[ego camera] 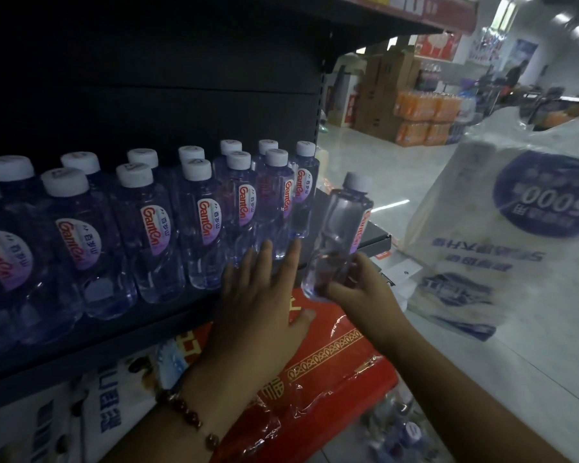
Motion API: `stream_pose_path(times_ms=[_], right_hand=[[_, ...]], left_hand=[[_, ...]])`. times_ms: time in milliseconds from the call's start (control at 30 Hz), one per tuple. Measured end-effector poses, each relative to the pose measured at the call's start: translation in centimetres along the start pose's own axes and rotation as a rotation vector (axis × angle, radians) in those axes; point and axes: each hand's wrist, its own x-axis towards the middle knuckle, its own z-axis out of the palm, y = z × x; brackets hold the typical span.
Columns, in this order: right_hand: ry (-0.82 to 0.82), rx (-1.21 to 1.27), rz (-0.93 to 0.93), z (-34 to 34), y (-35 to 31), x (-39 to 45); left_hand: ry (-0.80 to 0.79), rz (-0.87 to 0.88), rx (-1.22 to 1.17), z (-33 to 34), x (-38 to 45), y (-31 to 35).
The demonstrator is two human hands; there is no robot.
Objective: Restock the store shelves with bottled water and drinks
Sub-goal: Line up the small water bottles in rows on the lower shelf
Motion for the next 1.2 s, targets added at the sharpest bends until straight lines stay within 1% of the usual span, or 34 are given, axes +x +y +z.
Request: stream_pose_path(times_ms=[67,167,367,567,667,733,833,933,1067,1200], right_hand=[[0.014,-0.027,-0.008,0.2,-0.5,2.1],[0.011,-0.102,-0.038,0.7,-0.8,5.3],[0.052,-0.299,-0.009,1.9,-0.5,9.4],[0.073,-0.315,0.007,2.6,0.2,10.3],[0.048,-0.329,0.022,2.3,-0.1,9.7],[0.032,-0.392,0.006,1.6,-0.3,8.2],[0.051,-0.625,-0.018,-0.6,0.1,4.6],[0.016,-0.731,0.004,-3.8,2.7,-0.4],[-0.055,-0.889,0.275,-8.3,9.4,-7.4],[-0.164,-1.060,0.405,-10.9,15.4,-14.3]], left_hand=[[-0.033,-0.011,0.033,0.2,-0.4,0.0],[-0.032,-0.009,0.032,0.5,-0.8,0.1],[-0.064,-0.043,0.012,1.1,-0.9,0.0],[-0.075,-0.026,-0.007,2.5,-0.8,-0.3],[-0.087,0.013,0.011,3.4,-1.0,-0.5],[-0.104,0.039,0.018,4.1,-1.1,-0.2],[-0.147,0.084,0.058,5.3,-1.0,0.9],[-0.217,0.142,0.074,7.2,-1.2,3.1],[-0.309,0.272,0.110,10.8,-2.3,6.8],[-0.410,0.430,0.240,15.8,-3.7,10.1]])
